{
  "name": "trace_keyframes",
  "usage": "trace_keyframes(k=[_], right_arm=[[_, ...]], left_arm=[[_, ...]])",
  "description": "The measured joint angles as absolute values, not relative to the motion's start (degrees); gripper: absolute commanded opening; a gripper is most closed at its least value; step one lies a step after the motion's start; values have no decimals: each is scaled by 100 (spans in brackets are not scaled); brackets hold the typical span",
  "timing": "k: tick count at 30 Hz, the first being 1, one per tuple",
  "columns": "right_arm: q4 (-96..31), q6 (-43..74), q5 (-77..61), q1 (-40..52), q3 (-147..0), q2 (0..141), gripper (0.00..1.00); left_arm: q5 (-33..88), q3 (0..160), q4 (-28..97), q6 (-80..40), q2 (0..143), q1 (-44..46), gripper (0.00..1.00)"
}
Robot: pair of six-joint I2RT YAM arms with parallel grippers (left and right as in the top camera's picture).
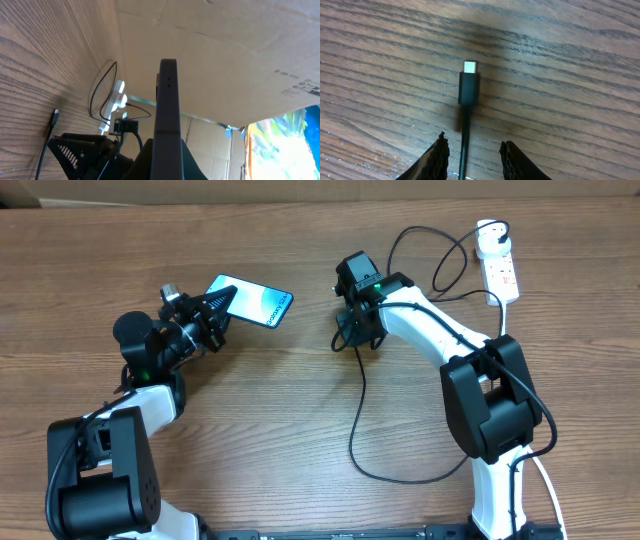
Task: Plug charger to phone and switch on socket
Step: 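Move the right gripper over the black cable's USB-C plug end, then close the right gripper on the cable just behind the plug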
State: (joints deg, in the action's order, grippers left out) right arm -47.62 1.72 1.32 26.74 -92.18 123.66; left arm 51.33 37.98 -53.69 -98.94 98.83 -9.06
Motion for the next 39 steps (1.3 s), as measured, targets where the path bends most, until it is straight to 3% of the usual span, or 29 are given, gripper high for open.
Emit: trace_keyframes(k=[7,13,20,27,39], right_arm=[[-4818,169,-32,2672,-9218,12556,33],[-4873,145,-67,2674,-9220,12556,23],[-4932,150,-128,2679,-9220,12556,4],[-5041,167,-104,2705,-9262,12556,4],[-6886,-370,-150,2596,-10418,12556,4]], left_arm=[[5135,3798,-5369,-9878,9883,-906,4],[5137,3798,-5367,-9876,9883,-906,4],[5137,3798,-5367,-9876,9883,-906,5],[5137,3798,-5367,-9876,9883,-906,5],[5144,3798,-5365,-9876,9883,-906,4]])
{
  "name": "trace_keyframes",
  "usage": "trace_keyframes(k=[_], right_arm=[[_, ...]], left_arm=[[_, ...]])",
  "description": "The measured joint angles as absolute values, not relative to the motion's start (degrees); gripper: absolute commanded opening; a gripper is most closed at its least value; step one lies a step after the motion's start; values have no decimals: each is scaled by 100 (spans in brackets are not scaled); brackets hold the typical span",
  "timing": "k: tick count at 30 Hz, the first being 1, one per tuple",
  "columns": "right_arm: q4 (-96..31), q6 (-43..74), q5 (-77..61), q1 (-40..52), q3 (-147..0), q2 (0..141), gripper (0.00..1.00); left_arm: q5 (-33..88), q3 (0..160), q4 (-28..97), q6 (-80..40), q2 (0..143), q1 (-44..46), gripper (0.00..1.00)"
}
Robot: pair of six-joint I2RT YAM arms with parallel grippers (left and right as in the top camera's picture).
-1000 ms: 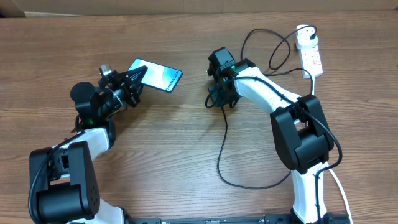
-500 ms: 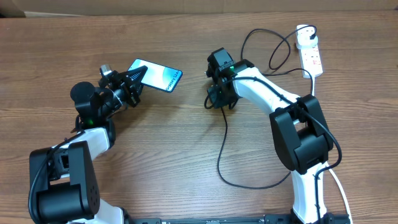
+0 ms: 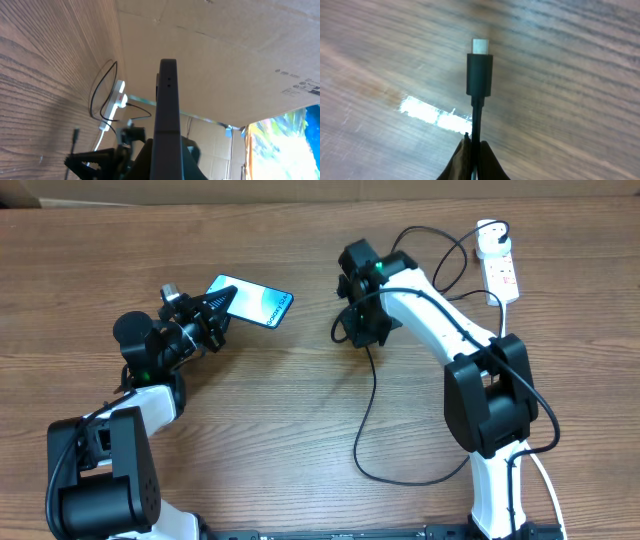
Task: Plug charger to phone and switch on socket
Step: 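Close the right gripper on the cable just behind the plug, then lift the plug and bring it toward the phone's bottom port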
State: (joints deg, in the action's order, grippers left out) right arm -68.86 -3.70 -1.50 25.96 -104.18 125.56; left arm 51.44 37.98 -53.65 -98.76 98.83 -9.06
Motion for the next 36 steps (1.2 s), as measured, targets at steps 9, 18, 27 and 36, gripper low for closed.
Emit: trace_keyframes(k=[9,18,27,36], right_arm=[[-8276,-819,-805,2596,-11284,12540,4],[-8836,-729,-1393,2598,-11303,11819,3],[-9142,-620,-2102,3083,-11384,11222,3],[-9155,-672,-2484,3485,-11384,11222,3]], left_arm=[[5588,3798,-5354,-9876,9883,-956,4],[6523,3798,-5354,-9751,9883,-1621,4],[7225,3798,-5356,-9321,9883,-1929,4],[7548,3798,-5356,-9216,9883,-1929,4]])
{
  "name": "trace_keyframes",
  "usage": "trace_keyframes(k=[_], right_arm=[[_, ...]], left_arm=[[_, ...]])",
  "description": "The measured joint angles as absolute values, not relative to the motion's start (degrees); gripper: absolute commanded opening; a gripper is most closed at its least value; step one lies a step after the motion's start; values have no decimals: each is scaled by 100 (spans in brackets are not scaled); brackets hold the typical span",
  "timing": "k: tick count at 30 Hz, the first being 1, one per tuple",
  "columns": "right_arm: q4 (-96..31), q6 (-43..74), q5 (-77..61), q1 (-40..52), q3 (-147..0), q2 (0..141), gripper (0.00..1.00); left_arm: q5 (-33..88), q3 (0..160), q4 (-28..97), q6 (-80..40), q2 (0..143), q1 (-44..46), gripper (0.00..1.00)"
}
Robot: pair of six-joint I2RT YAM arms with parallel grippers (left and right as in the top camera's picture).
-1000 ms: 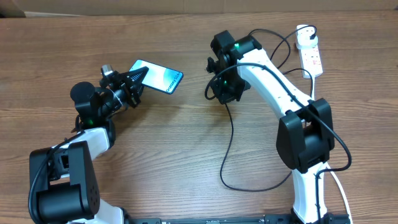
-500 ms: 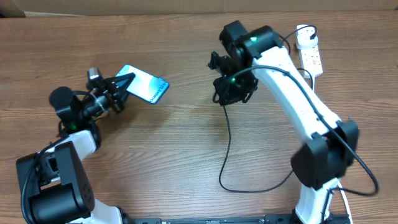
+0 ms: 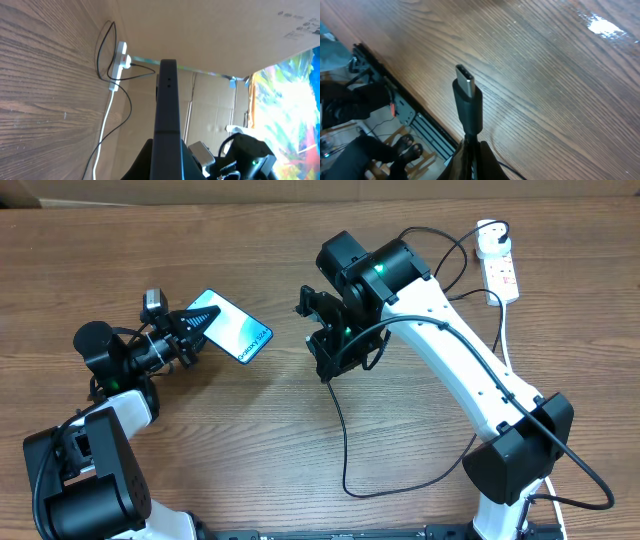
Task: Plug charger to phone and switch on socket
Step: 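Lift the plug and bring it toward the phone's bottom port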
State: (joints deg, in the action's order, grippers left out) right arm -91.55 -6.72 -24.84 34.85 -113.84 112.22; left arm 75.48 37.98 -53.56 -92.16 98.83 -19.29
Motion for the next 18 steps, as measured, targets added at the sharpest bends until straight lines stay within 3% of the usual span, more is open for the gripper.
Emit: trace_keyframes(k=[18], right_arm=[[-9574,-1341,-4071,3459,-11384,11417,3]], left_arm=[[8020,4219,-5363,-8816,9883,-1929,4]])
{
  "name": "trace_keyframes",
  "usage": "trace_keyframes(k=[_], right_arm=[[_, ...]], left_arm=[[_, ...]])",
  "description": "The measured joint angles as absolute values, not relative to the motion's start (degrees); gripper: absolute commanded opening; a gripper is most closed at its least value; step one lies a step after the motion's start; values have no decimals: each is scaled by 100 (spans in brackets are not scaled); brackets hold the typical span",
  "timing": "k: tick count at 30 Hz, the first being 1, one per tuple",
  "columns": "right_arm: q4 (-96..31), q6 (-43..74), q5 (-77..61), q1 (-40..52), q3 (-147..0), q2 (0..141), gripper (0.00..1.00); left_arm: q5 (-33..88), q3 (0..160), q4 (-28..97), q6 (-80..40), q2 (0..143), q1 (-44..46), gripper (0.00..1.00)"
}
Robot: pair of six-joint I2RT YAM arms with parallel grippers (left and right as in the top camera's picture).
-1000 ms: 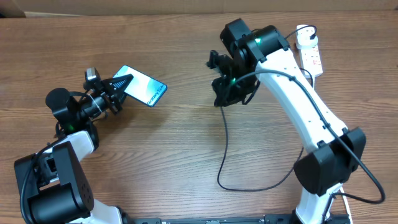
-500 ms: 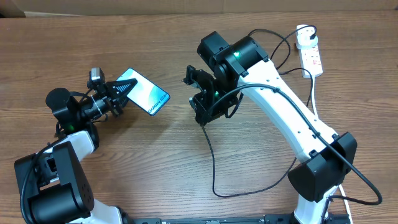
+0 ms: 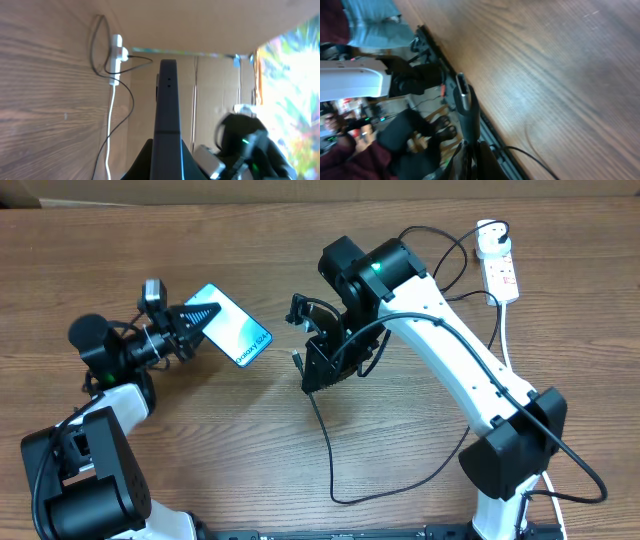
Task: Plug charger to phone and switch on socket
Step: 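Lift the plug and bring it toward the phone's bottom port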
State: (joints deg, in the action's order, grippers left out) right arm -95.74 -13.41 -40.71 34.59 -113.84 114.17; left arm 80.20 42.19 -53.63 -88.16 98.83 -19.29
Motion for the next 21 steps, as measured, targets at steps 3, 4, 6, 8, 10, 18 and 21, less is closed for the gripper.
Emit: trace_keyframes(k=[3,4,6,8,10,18,21], right_arm=[[-9583,-1389,-4338,3459,-11384,11566,3],[-9583,-1396,-4418,3459,-11384,11592,4],[-9583,-1406,-4609,3459,-11384,11611,3],[-9592,-1431,-4810,3459,-11384,11611,3],[-9592,-1448,-4991,3459,-11384,11611,3],[-9708,-1684,-5561,3463,-11384,11611,3],[-9671,-1706,-5610,3481,-11384,11611,3]], left_arm=[[8195,4604,-5380,-9037,9883,-1929,4],[8235,4698,-5391,-9159,9883,-1927,4],[8305,4812,-5395,-9413,9883,-1922,4],[8383,4827,-5341,-9592,9883,-1911,4],[8458,4827,-5238,-9719,9883,-1881,4],[8556,4827,-5223,-9891,9883,-1761,4],[8558,4827,-5223,-9891,9883,-1761,4]])
